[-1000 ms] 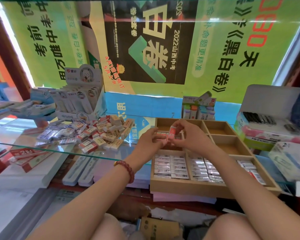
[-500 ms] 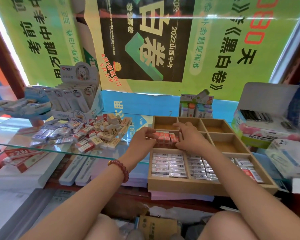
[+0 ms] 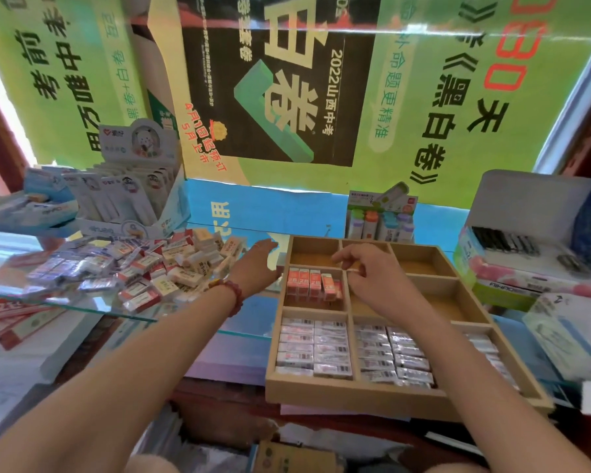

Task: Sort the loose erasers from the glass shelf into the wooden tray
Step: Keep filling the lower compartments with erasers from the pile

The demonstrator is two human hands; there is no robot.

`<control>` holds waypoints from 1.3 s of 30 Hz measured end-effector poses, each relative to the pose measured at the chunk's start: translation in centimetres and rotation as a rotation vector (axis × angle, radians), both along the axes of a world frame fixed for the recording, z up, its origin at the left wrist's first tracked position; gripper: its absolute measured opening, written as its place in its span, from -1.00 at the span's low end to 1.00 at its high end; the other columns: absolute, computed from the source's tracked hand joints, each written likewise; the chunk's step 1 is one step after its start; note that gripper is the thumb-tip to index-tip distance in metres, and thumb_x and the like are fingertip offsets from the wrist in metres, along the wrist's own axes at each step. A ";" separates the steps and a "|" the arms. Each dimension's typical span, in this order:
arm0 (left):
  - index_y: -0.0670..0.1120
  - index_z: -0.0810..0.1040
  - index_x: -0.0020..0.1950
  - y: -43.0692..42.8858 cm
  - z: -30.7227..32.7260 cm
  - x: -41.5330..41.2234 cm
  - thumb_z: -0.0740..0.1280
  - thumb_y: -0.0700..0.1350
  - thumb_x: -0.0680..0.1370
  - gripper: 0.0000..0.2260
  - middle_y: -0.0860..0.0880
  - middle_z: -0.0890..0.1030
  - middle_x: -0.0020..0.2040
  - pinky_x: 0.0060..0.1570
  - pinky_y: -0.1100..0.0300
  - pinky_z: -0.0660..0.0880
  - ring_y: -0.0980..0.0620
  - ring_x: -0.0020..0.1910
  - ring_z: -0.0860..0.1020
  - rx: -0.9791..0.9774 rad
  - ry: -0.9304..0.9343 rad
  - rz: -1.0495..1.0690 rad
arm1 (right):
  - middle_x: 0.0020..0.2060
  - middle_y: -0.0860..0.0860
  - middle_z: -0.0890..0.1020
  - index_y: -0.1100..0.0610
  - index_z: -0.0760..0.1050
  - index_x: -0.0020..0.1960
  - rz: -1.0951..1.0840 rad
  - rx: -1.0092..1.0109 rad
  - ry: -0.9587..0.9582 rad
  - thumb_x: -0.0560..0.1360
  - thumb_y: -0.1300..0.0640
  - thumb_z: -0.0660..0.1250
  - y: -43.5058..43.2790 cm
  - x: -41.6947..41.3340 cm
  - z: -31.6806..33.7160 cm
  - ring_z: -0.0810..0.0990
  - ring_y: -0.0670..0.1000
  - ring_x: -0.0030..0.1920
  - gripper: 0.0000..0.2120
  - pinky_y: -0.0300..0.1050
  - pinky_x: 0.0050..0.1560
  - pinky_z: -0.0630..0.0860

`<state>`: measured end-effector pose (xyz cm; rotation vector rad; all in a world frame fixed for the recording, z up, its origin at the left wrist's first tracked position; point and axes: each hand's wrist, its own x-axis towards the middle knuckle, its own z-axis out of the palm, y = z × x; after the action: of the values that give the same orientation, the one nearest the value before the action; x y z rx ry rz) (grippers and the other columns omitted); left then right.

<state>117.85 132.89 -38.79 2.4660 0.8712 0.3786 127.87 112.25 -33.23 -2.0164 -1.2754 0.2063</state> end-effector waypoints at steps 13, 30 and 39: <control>-0.13 0.41 0.03 -1.5 0.3 -0.6 0.32 -0.16 0.51 -0.86 -0.13 0.47 0.02 -0.02 0.06 0.46 -0.07 -0.04 0.51 0.091 -0.269 0.117 | -0.11 -0.16 0.53 -0.04 0.51 0.12 0.037 0.002 -0.012 0.53 0.23 0.27 -1.2 0.1 0.4 0.41 -0.26 -0.29 -0.77 -0.42 -0.27 0.30; -0.03 0.31 0.35 -11.9 6.7 -4.8 0.53 -0.10 0.32 -0.33 0.02 0.59 0.03 -0.14 0.34 0.31 0.08 0.04 0.53 0.016 -0.271 -0.068 | 0.00 -0.09 0.57 -0.13 0.21 0.39 0.224 -0.119 -0.166 0.40 0.06 0.45 -0.8 -2.9 0.6 0.53 -0.14 -0.26 -0.34 -0.15 -0.22 0.47; -0.13 0.21 0.46 -12.0 6.9 -4.1 0.48 -0.15 0.35 -0.25 -0.04 0.56 0.16 -0.01 0.34 0.31 0.03 0.15 0.51 -0.050 -0.342 -0.035 | 0.31 -0.08 0.42 -0.08 0.29 0.40 0.155 -0.004 -0.575 0.46 0.05 0.40 -1.0 -3.0 1.2 0.62 0.05 -0.03 -0.44 -0.12 -0.26 0.47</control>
<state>113.72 120.89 -31.88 2.2750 0.6836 0.7308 124.89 111.20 -32.00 -2.0545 -1.7796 -0.3254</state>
